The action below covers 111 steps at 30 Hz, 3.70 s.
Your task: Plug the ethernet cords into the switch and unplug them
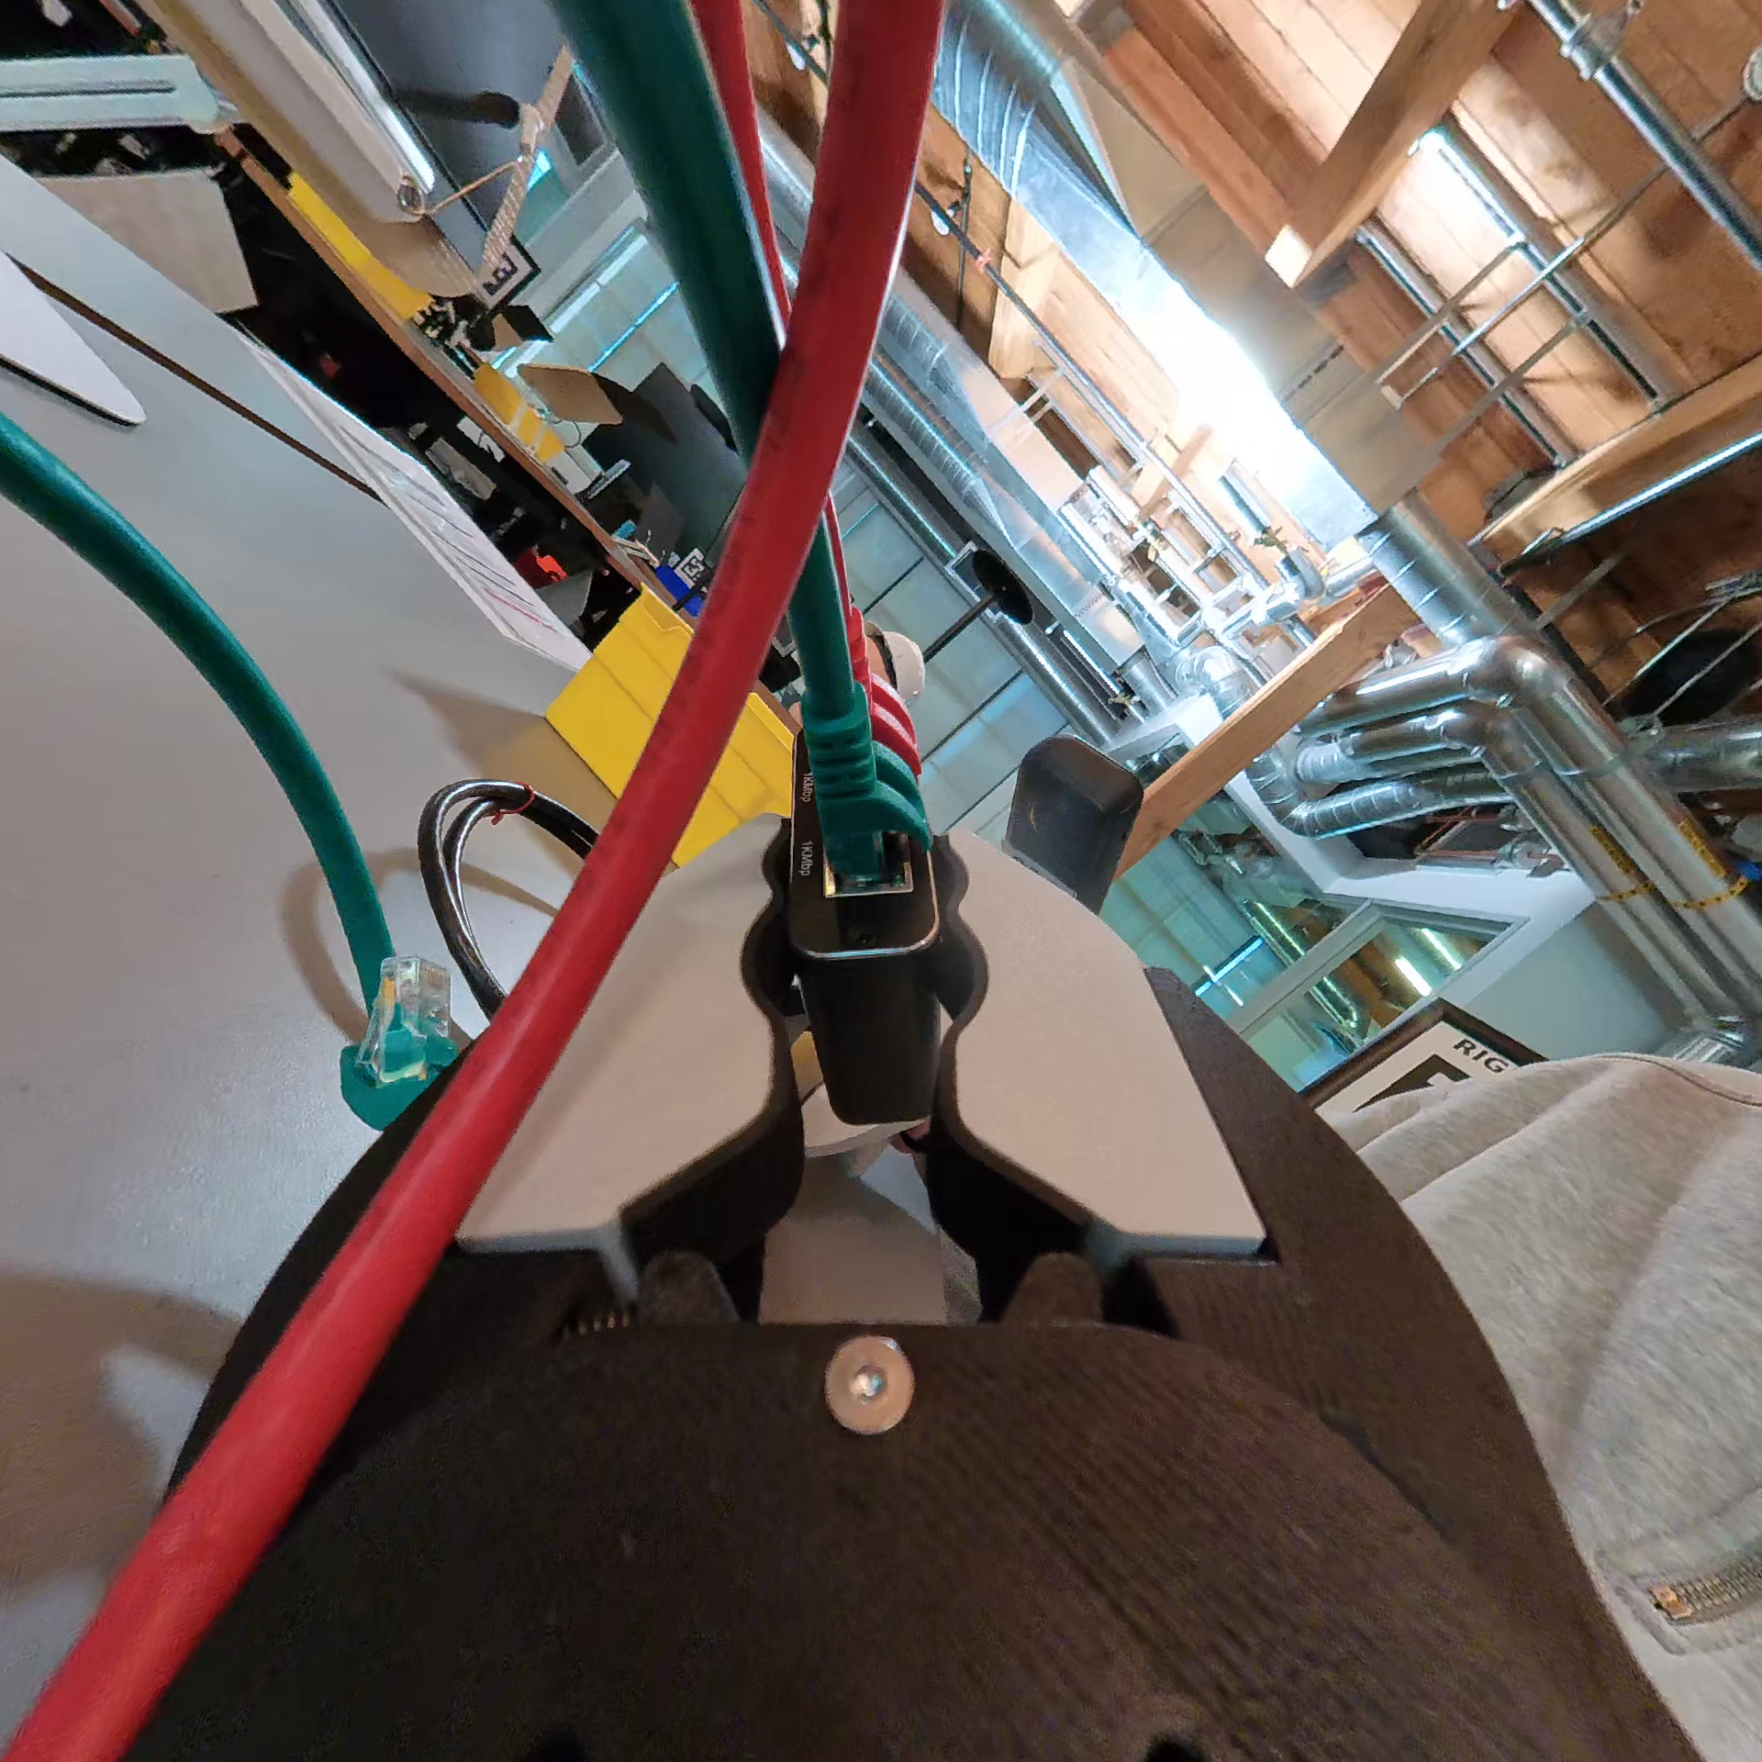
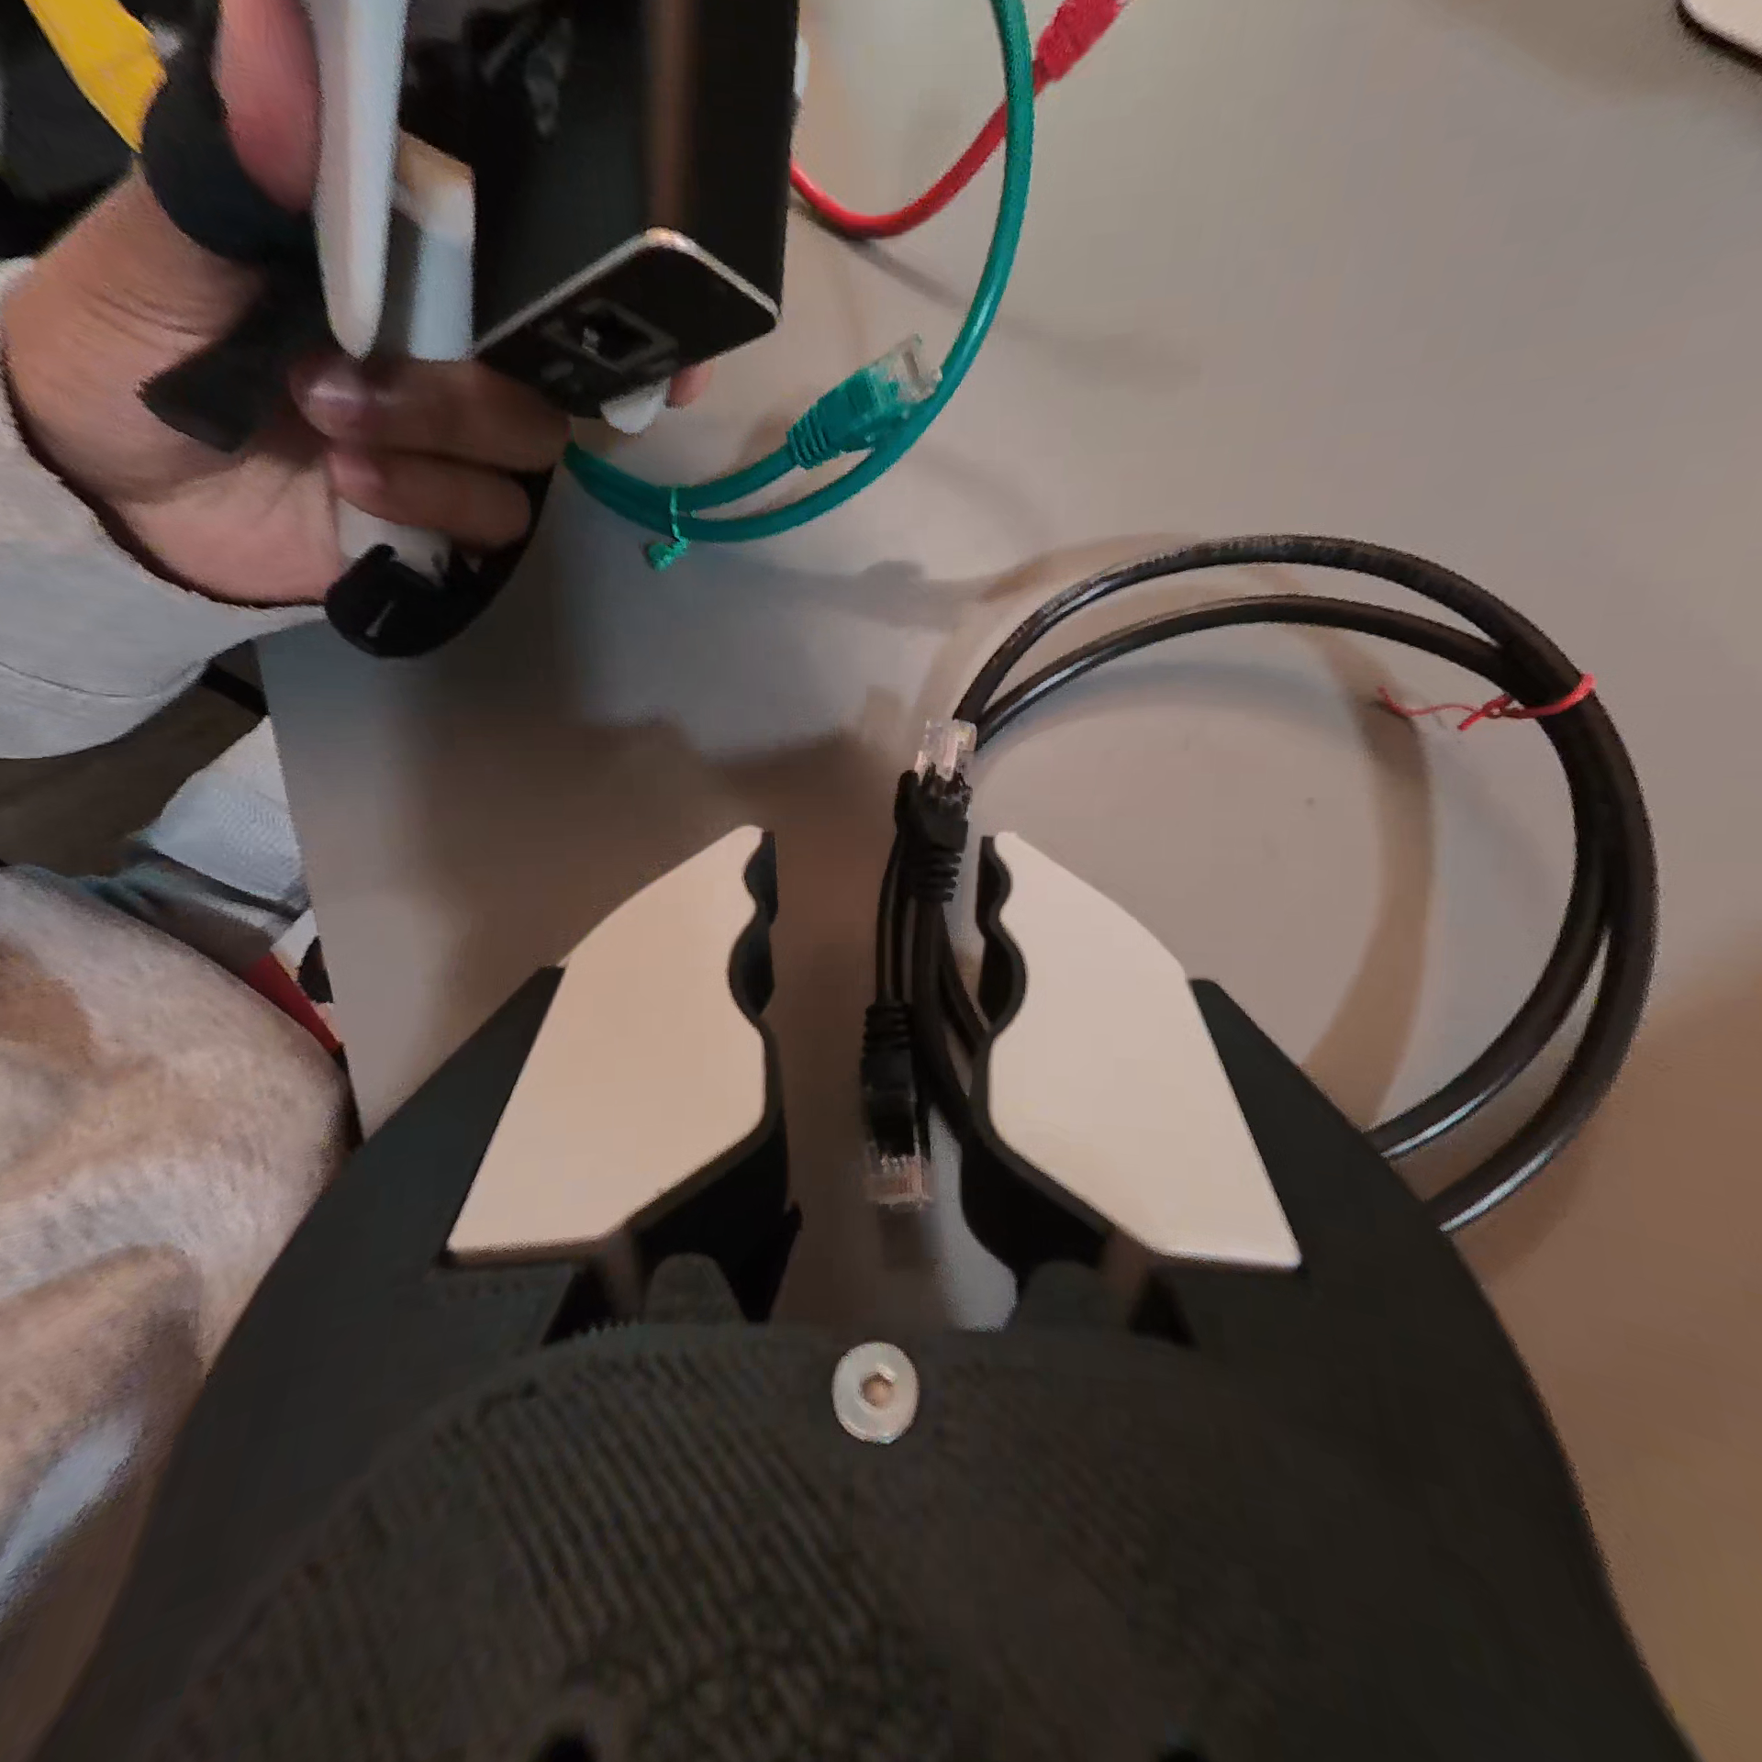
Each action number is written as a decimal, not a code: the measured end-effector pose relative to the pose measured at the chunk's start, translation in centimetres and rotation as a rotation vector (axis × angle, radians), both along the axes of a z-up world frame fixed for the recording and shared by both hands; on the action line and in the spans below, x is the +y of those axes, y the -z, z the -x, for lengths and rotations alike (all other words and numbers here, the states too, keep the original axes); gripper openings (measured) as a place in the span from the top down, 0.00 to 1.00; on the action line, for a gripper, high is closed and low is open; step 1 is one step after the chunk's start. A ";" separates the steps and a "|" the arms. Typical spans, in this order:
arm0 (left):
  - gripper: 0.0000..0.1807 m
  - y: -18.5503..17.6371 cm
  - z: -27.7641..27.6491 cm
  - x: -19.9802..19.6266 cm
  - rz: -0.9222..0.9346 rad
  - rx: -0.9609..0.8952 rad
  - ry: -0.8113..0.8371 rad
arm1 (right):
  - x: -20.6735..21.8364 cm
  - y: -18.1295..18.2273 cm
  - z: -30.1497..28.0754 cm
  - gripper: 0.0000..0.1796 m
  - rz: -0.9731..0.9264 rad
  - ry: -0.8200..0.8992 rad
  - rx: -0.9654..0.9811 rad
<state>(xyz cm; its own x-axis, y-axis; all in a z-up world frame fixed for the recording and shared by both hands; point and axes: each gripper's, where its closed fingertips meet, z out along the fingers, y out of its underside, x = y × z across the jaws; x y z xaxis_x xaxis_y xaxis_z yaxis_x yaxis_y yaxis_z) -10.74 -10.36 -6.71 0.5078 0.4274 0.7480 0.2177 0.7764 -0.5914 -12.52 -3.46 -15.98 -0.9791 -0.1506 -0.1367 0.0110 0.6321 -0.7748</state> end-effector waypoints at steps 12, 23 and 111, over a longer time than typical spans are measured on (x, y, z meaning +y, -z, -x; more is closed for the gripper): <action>0.86 0.2 0.1 0.1 -0.021 -0.005 0.008 | 0.9 2.6 0.8 0.91 -0.165 -0.020 0.164; 0.86 0.3 0.1 0.3 -0.019 -0.005 0.010 | 1.0 -8.7 2.5 0.97 0.241 0.064 0.195; 0.79 4.2 -3.2 14.9 0.373 -0.110 0.691 | 5.1 -6.4 -4.0 0.92 0.320 -0.049 -0.639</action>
<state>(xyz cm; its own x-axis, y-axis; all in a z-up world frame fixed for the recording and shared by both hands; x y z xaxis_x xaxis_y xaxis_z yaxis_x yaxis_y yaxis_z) -7.58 4.52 -10.94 0.6813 0.2746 0.6785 0.6501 0.1990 -0.7333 -8.50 1.61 -9.60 -0.7134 -0.3204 -0.6232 0.5021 0.3866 -0.7736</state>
